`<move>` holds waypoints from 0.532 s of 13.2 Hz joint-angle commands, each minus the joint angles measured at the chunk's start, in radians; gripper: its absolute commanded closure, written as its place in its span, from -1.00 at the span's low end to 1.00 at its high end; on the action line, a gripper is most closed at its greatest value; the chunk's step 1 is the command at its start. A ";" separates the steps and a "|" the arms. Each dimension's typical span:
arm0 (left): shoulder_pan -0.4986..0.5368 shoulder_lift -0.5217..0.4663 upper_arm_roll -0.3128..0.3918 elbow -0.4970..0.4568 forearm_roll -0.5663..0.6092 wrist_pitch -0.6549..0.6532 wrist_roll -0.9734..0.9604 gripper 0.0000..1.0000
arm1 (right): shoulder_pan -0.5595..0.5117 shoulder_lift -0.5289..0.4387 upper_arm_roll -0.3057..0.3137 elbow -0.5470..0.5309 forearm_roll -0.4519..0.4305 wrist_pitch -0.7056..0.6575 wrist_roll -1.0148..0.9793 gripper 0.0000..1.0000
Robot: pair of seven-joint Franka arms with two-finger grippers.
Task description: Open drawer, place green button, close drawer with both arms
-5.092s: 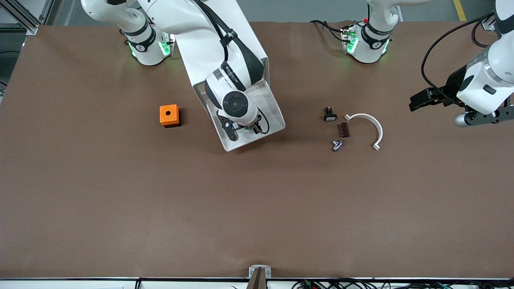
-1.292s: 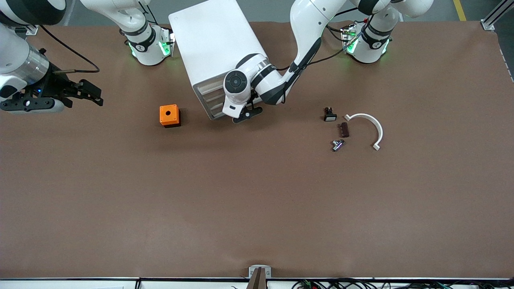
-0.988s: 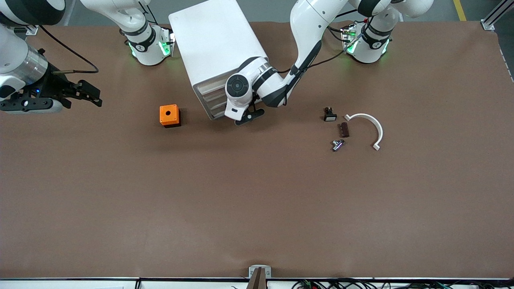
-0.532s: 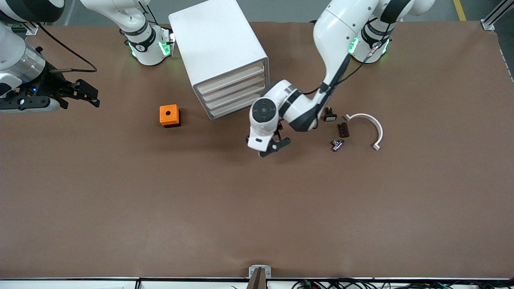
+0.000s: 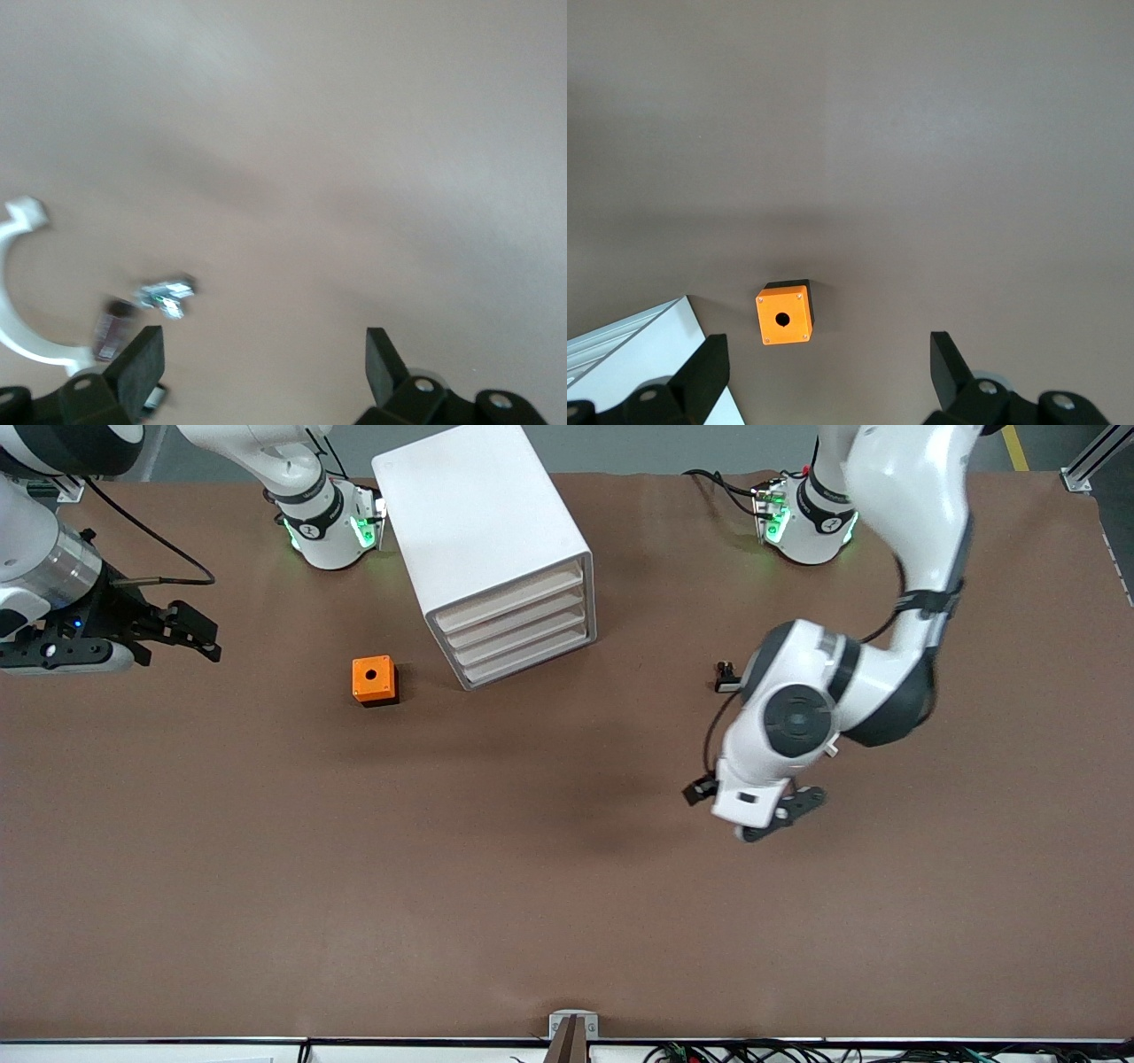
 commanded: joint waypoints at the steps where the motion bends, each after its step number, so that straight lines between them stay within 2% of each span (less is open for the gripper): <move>1: 0.086 -0.115 -0.010 -0.026 0.020 -0.075 0.104 -1.00 | 0.008 0.006 0.002 0.017 -0.021 -0.015 0.010 -1.00; 4: 0.201 -0.228 -0.010 -0.026 0.020 -0.208 0.304 -1.00 | 0.008 0.006 0.002 0.020 -0.021 -0.015 0.008 -1.00; 7: 0.270 -0.323 -0.013 -0.031 0.020 -0.300 0.433 -1.00 | 0.013 0.006 0.002 0.017 -0.021 -0.016 0.010 -1.00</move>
